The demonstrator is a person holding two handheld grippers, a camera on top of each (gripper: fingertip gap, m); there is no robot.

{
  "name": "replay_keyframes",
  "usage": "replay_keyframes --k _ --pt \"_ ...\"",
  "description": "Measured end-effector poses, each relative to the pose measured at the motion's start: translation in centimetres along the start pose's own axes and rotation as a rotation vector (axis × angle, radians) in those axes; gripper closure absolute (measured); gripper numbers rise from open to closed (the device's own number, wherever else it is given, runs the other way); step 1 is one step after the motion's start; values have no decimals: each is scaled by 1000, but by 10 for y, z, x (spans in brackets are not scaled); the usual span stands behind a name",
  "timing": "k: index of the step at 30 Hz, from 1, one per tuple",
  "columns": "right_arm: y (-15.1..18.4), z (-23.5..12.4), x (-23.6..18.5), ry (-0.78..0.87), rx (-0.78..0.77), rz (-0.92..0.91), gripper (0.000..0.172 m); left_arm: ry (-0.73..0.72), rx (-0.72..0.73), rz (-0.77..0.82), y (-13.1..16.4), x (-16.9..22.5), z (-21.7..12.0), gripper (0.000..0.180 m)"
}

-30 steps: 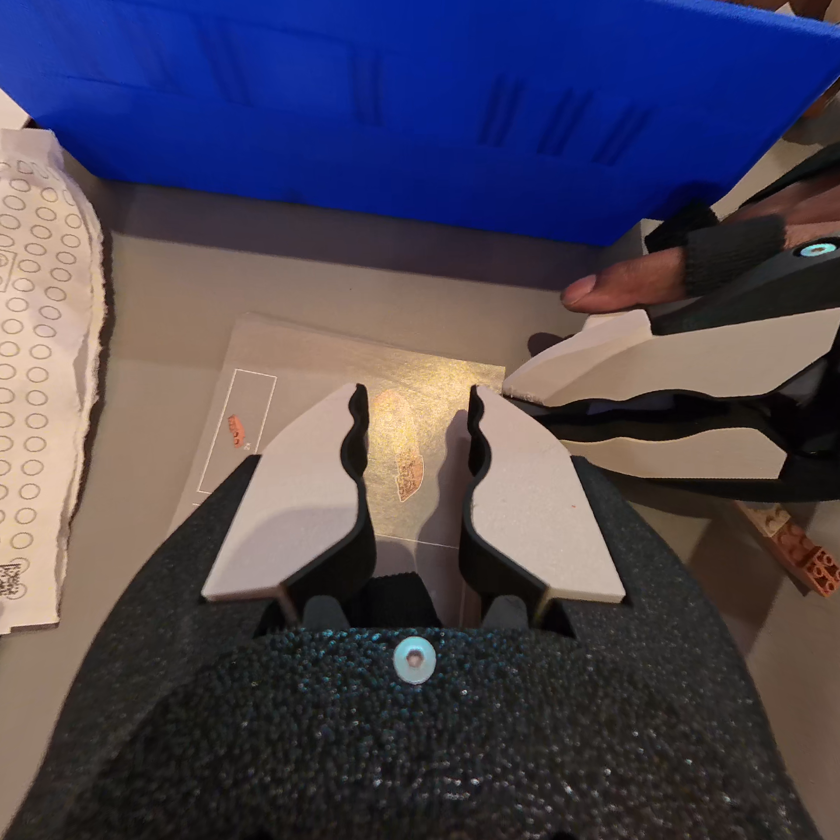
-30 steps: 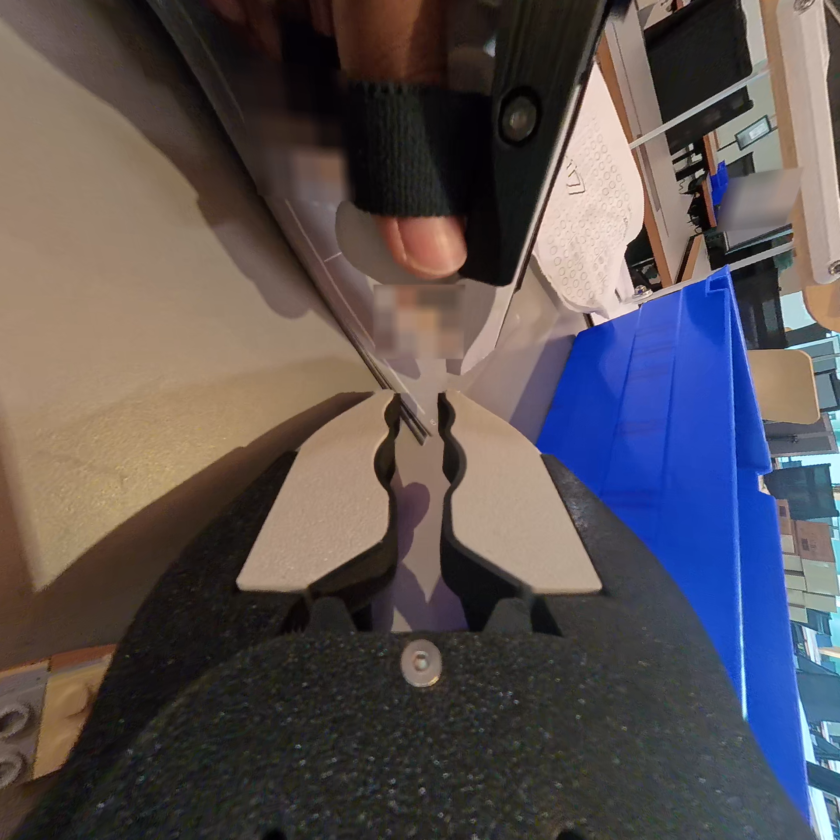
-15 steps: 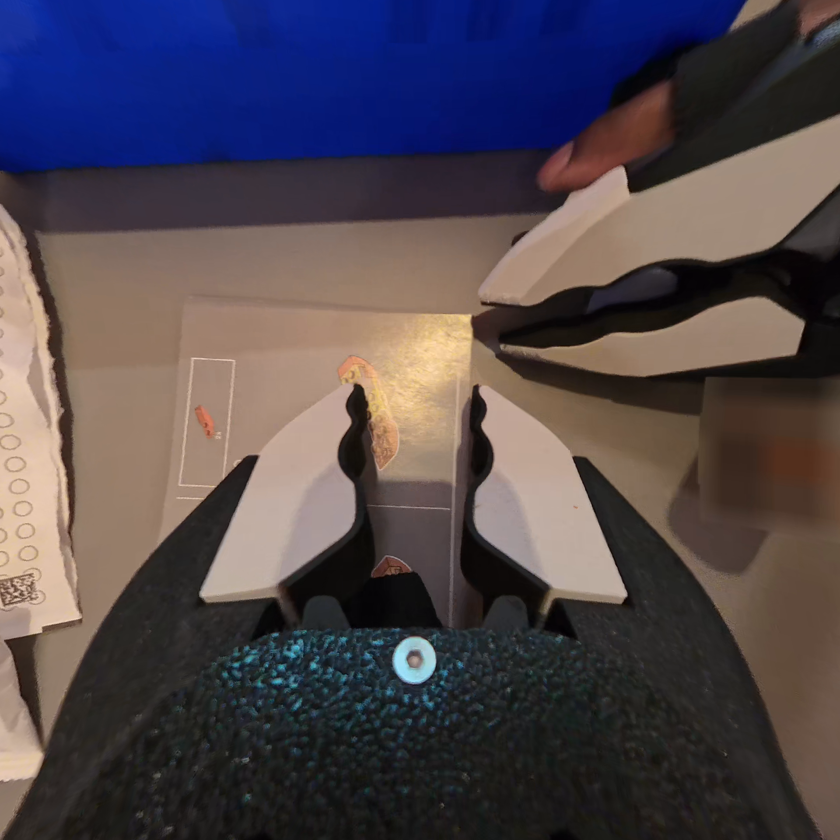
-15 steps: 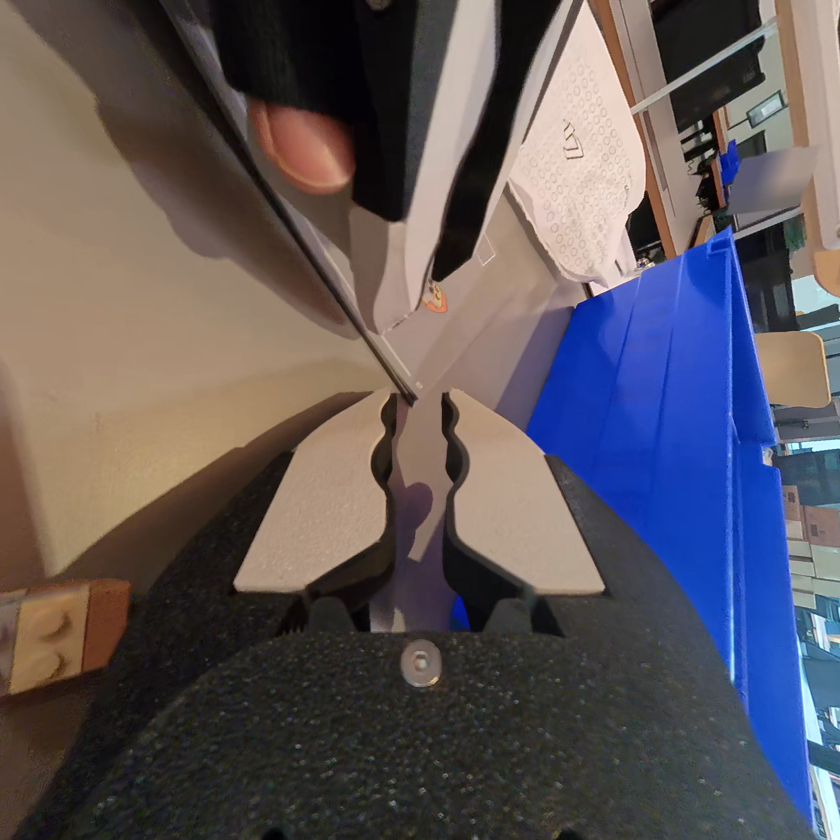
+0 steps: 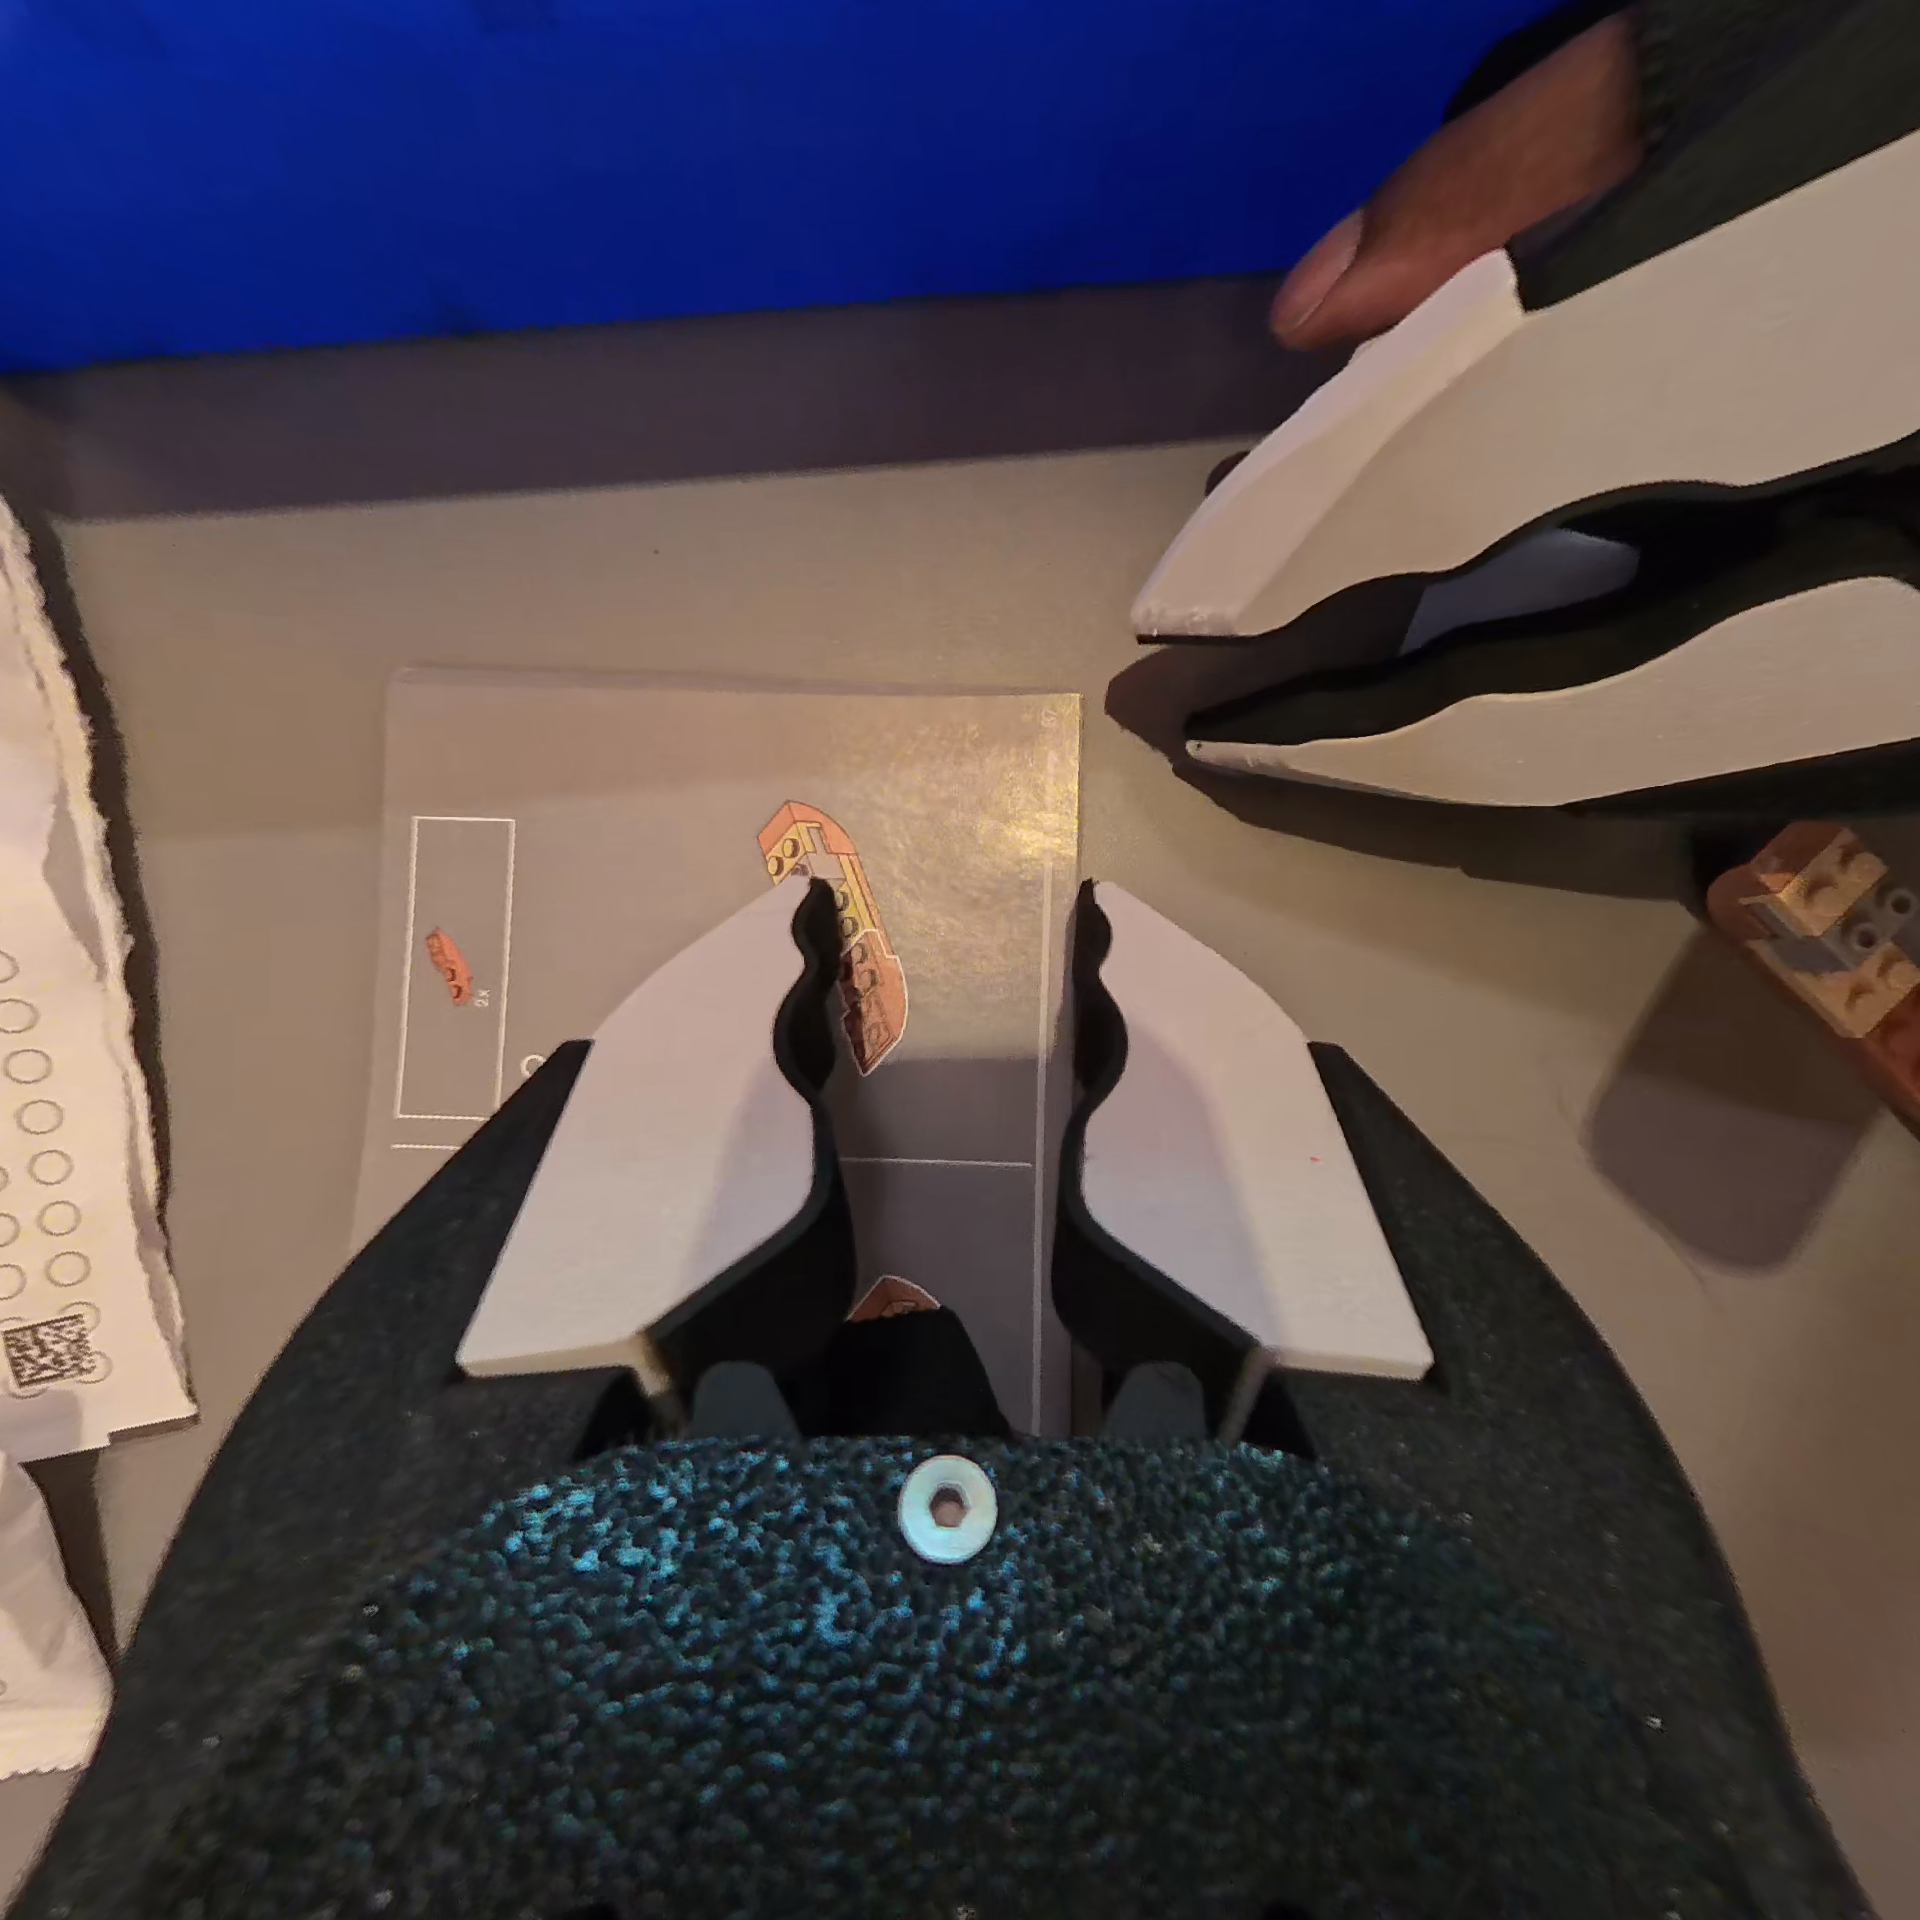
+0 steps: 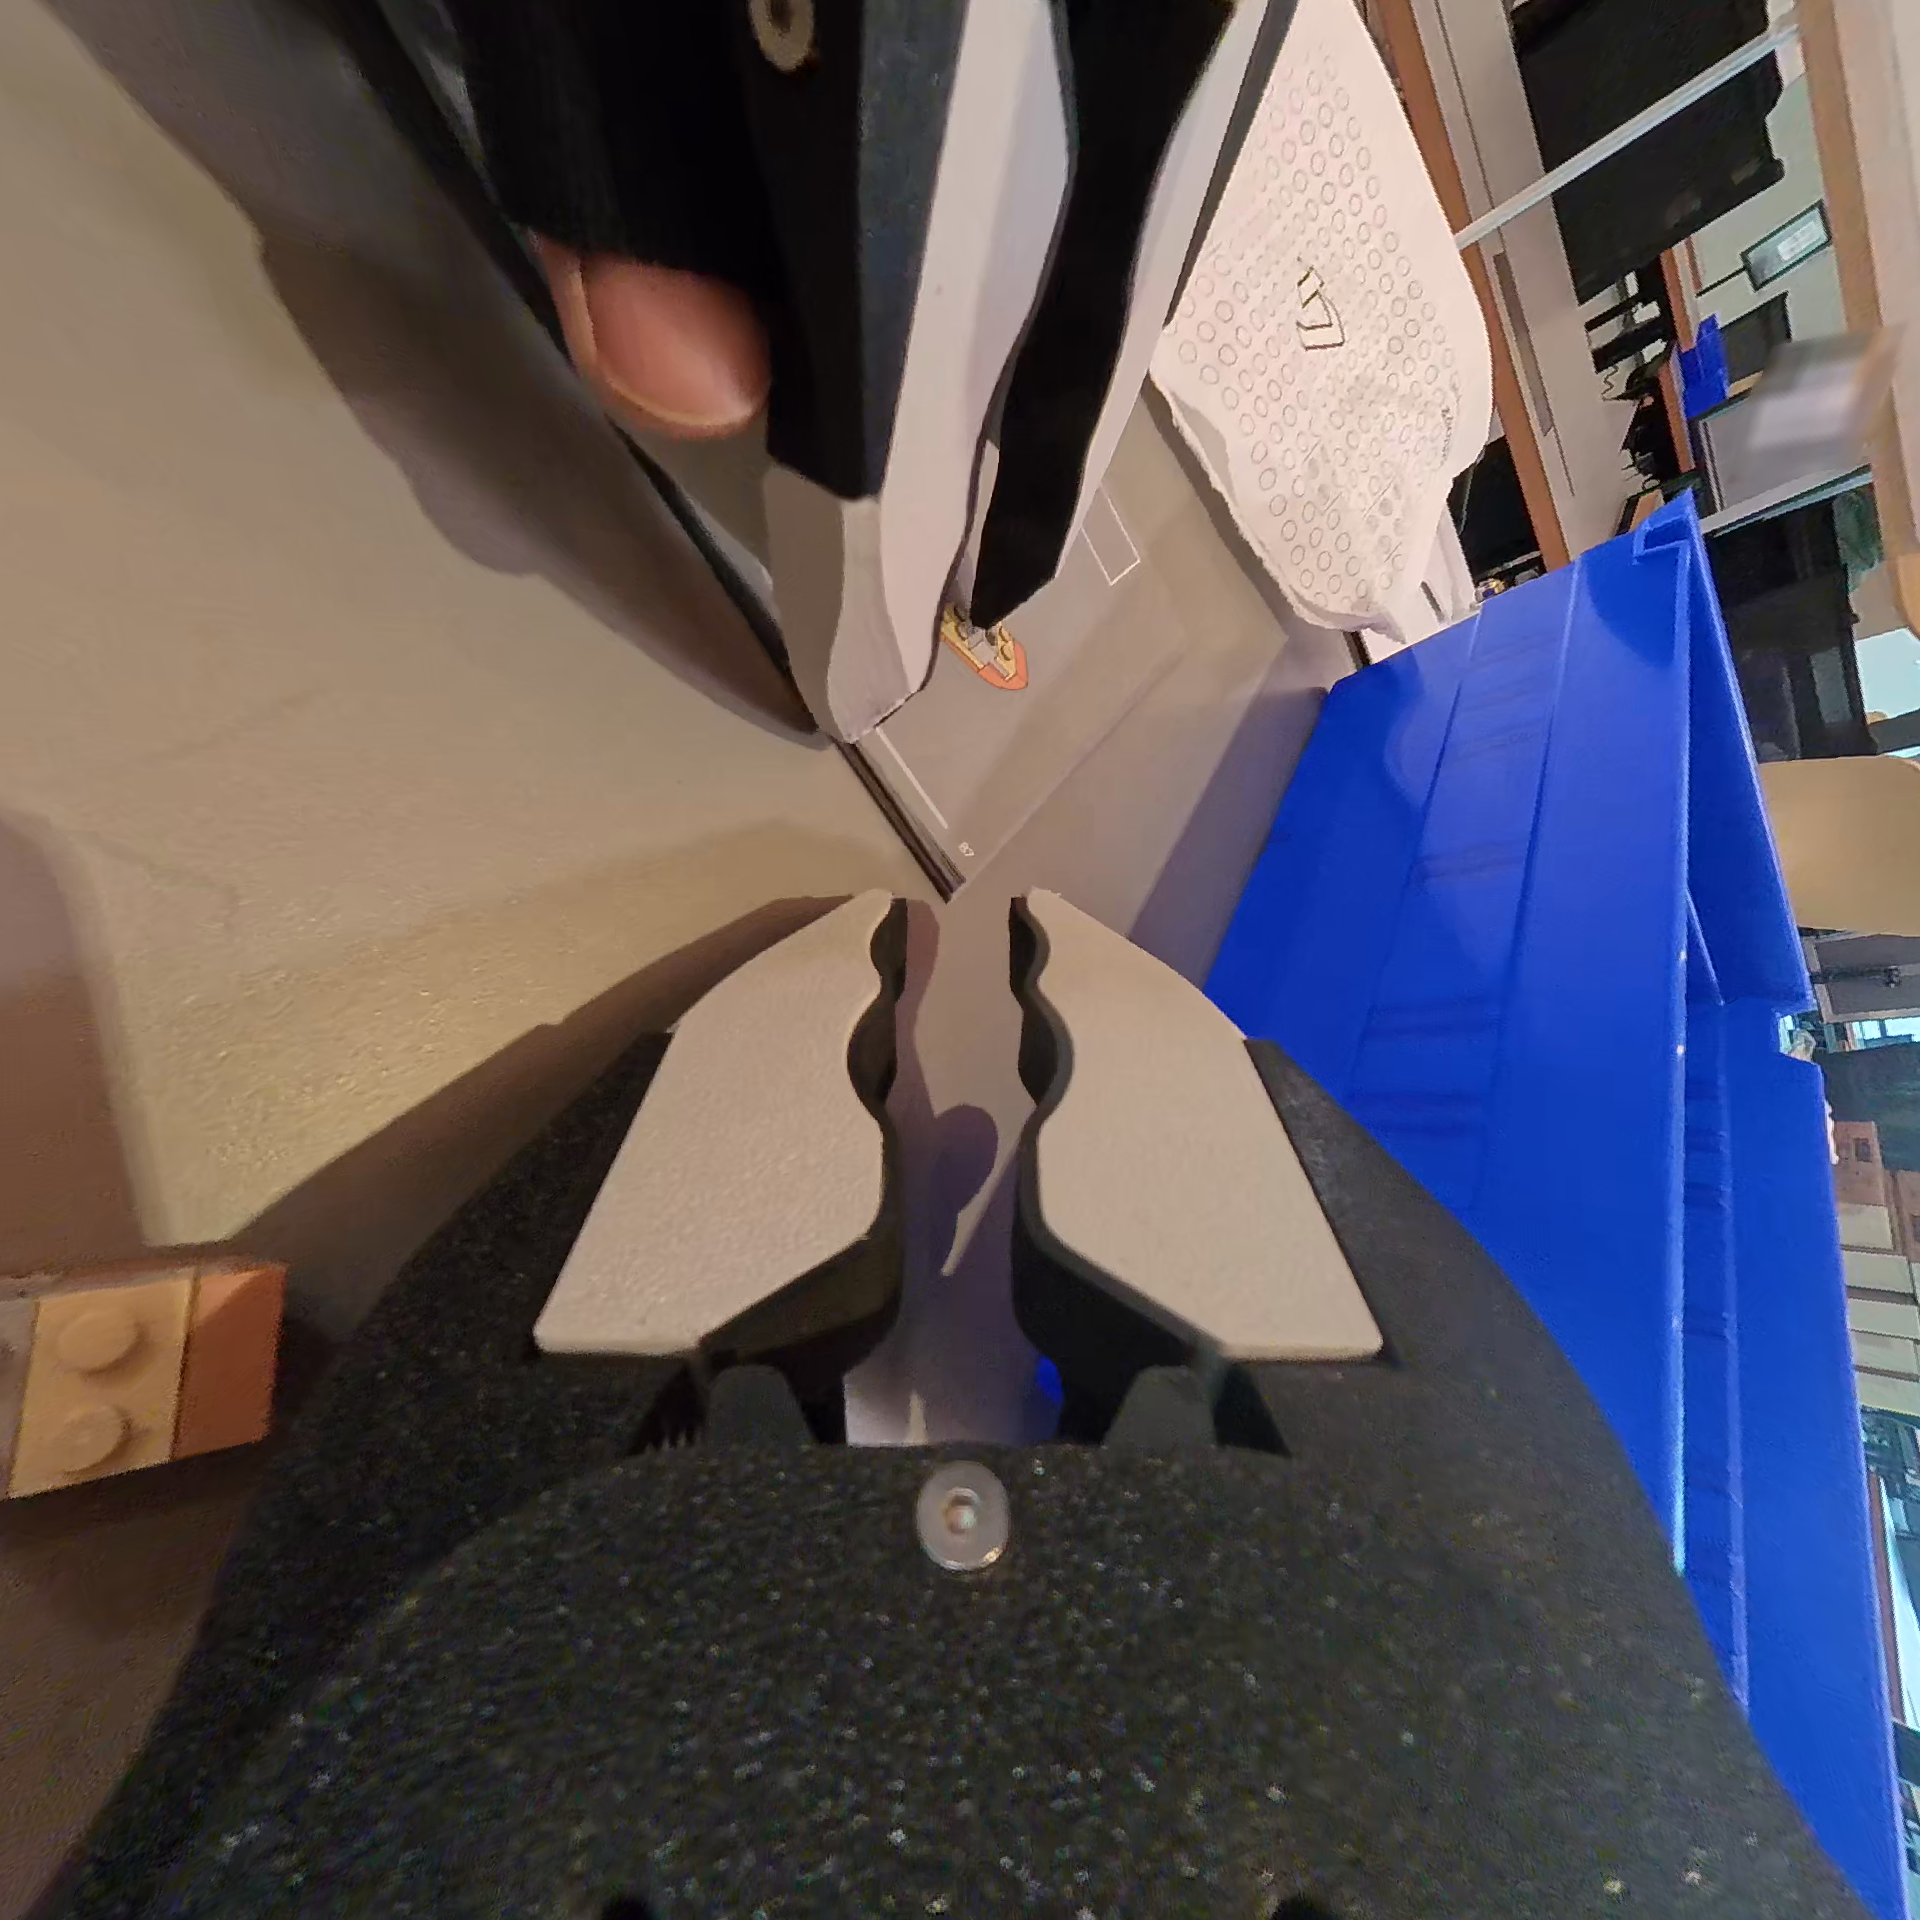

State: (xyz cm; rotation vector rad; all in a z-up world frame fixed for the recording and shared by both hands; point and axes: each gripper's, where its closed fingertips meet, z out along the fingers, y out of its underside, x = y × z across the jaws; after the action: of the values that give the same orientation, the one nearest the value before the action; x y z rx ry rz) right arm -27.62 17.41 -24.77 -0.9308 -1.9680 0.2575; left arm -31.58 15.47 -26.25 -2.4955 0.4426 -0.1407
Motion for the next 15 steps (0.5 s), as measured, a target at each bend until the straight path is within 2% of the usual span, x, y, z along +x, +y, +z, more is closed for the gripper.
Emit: replay_keyframes --k 15 --pt "-3 14 13 94 -46 4 154 11 22 -27 -1 -3 -7 138"
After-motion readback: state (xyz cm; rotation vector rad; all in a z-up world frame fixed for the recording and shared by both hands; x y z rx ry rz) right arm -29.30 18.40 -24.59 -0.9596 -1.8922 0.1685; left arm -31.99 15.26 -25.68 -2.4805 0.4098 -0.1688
